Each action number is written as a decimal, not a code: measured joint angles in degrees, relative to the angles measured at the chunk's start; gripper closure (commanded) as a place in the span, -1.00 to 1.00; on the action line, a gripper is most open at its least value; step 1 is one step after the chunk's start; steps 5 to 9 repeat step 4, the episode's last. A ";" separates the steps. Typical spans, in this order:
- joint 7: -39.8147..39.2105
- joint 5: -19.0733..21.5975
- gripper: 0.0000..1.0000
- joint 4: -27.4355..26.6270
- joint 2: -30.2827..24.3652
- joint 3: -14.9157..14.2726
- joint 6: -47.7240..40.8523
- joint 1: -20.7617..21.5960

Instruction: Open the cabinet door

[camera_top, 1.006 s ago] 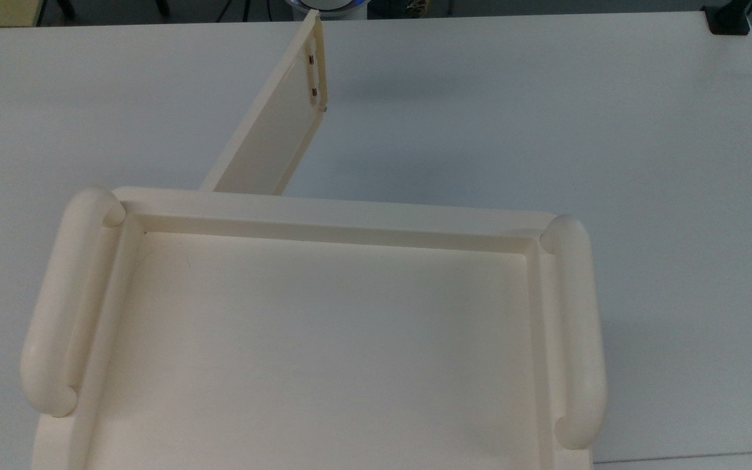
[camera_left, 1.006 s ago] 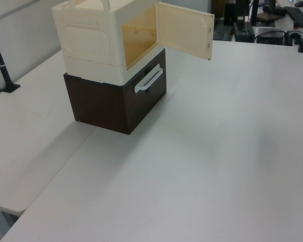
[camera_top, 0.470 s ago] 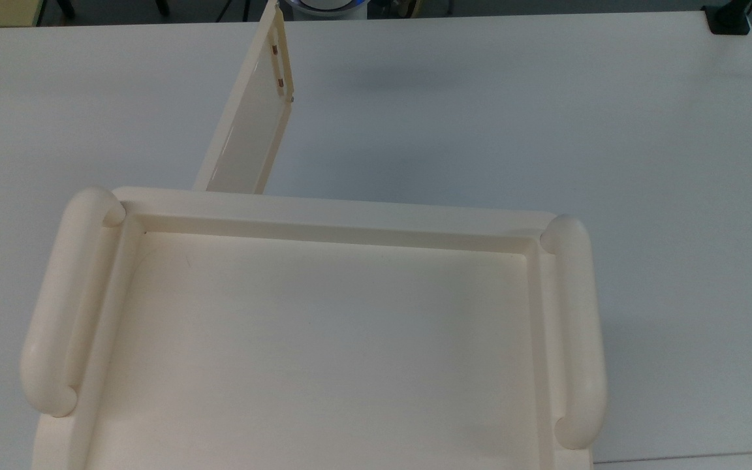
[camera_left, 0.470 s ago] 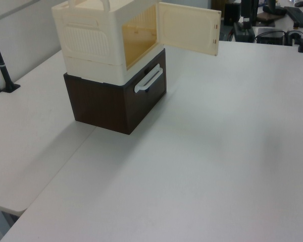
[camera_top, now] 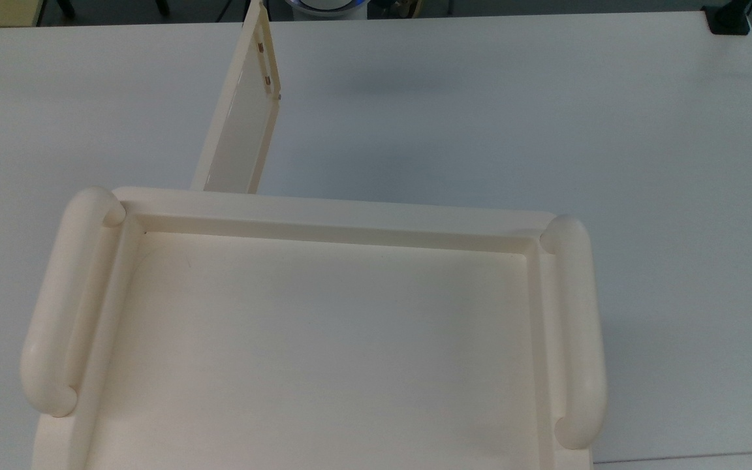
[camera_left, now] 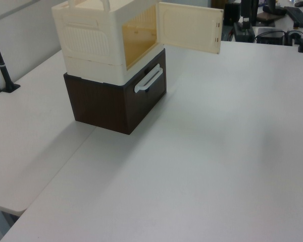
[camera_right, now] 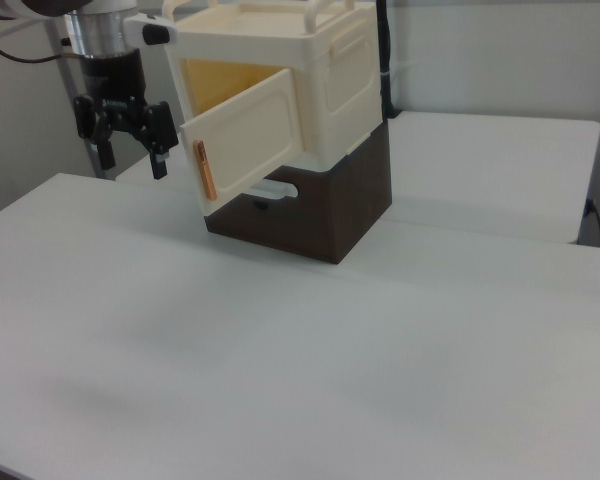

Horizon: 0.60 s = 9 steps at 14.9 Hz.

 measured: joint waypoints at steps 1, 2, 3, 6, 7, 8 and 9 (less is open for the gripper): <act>0.00 0.00 -1.00 -0.05 0.03 -0.03 0.93 0.00; 0.00 0.00 -1.00 -0.10 0.08 -0.03 1.66 0.00; 0.00 0.00 -1.00 -0.16 0.13 -0.03 2.29 0.00; 0.00 0.00 -1.00 -0.19 0.17 -0.03 2.61 0.00; 0.00 0.00 -1.00 -0.19 0.17 -0.03 2.61 0.00; 0.00 0.00 -1.00 -0.19 0.17 -0.03 2.61 0.00; 0.00 0.00 -1.00 -0.19 0.17 -0.03 2.61 0.00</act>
